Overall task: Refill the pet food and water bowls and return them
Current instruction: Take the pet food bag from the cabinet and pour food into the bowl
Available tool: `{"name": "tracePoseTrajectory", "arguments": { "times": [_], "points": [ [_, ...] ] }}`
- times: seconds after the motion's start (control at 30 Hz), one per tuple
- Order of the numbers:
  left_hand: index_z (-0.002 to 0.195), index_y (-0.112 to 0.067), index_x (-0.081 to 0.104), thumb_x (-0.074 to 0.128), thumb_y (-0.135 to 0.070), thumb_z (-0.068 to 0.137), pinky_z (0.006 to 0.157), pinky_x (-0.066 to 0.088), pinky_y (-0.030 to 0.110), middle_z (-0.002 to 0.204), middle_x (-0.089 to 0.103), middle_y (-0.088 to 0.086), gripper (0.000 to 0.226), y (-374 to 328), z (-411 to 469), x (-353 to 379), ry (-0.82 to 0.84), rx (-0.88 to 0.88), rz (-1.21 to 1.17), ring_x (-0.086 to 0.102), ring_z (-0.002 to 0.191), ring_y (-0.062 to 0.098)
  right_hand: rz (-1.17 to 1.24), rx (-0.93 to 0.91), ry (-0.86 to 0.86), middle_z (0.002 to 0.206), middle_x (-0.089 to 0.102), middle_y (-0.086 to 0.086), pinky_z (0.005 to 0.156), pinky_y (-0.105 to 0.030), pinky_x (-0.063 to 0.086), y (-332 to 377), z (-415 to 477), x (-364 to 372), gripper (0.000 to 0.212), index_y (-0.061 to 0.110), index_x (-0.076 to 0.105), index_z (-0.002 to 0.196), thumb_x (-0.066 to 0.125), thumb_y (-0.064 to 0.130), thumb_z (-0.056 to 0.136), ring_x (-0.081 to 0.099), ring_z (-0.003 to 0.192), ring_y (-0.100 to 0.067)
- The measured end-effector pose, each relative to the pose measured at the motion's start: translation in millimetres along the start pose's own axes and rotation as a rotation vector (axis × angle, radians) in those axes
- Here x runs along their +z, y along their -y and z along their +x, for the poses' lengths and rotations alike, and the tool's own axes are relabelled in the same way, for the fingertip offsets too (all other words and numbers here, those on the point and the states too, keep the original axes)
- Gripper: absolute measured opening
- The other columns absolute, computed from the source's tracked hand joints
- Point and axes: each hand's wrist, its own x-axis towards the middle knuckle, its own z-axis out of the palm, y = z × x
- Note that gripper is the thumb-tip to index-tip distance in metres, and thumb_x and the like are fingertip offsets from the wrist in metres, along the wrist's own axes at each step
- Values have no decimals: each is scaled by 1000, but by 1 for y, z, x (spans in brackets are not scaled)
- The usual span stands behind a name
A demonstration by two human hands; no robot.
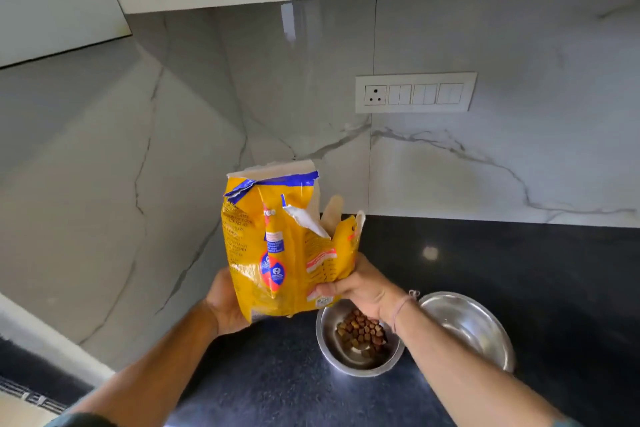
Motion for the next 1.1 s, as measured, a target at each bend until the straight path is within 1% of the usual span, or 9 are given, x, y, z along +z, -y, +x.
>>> {"name": "tracePoseTrajectory", "arguments": {
  "times": [0.13,0.23,0.3,0.43,0.63,0.8,0.9,1.0,1.1],
  "points": [
    [110,-18,80,59,-53,81,77,60,59,128,70,20,50,10,-8,-24,-206,75,-26,70,108,46,43,-30,-188,128,70,-18,101,-55,54,-30,-7,28,84,9,58,138,95,9,63,67,121,-35],
    [99,-26,82,45,-57,92,74,62,53,114,76,13,49,20,-14,-29,-368,158,-13,76,95,37,58,-61,-287,129,70,-14,103,-60,52,-50,-10,57,83,13,56,140,94,5,67,66,122,-34],
    [96,-24,79,42,-55,94,69,62,46,103,79,11,48,27,-17,-30,-429,194,-54,78,82,31,91,-50,-315,130,70,-14,100,-58,54,-67,-11,72,85,16,54,141,94,5,67,66,123,-33],
    [92,-23,72,35,-51,97,62,59,36,83,79,7,46,31,-19,-40,-454,203,-27,76,66,24,186,95,-238,133,69,-11,98,-53,57,-85,-17,82,91,20,48,147,92,5,68,66,124,-30],
    [100,-16,72,33,-42,101,84,54,46,91,79,12,47,23,-22,-47,-386,211,30,70,88,32,262,135,-247,134,68,-9,93,-64,55,-106,-26,87,93,19,51,144,97,20,63,63,125,-35],
    [105,-17,75,40,-43,99,73,60,40,97,79,11,44,25,-24,-41,-353,237,-32,77,81,28,355,72,-324,133,69,-4,90,-70,53,-119,-24,96,91,29,53,140,99,26,62,62,126,-34],
    [104,-21,80,46,-52,97,91,56,47,111,78,12,47,34,-23,-37,-348,263,-169,74,96,32,411,36,-356,133,70,-1,90,-72,52,-125,-22,100,82,37,57,135,98,26,64,62,126,-34],
    [125,-19,72,45,-62,95,108,44,58,127,71,17,59,47,-20,-32,-317,247,-264,64,120,41,452,21,-375,137,67,-3,89,-72,52,-131,-21,105,79,37,59,136,97,28,68,60,128,-35],
    [141,-16,61,47,-65,92,113,36,66,136,64,22,71,52,-15,-28,-257,222,-319,57,129,47,503,20,-372,137,67,-4,90,-71,52,-135,-20,109,70,38,64,131,96,31,69,63,125,-34]
  ]
}}
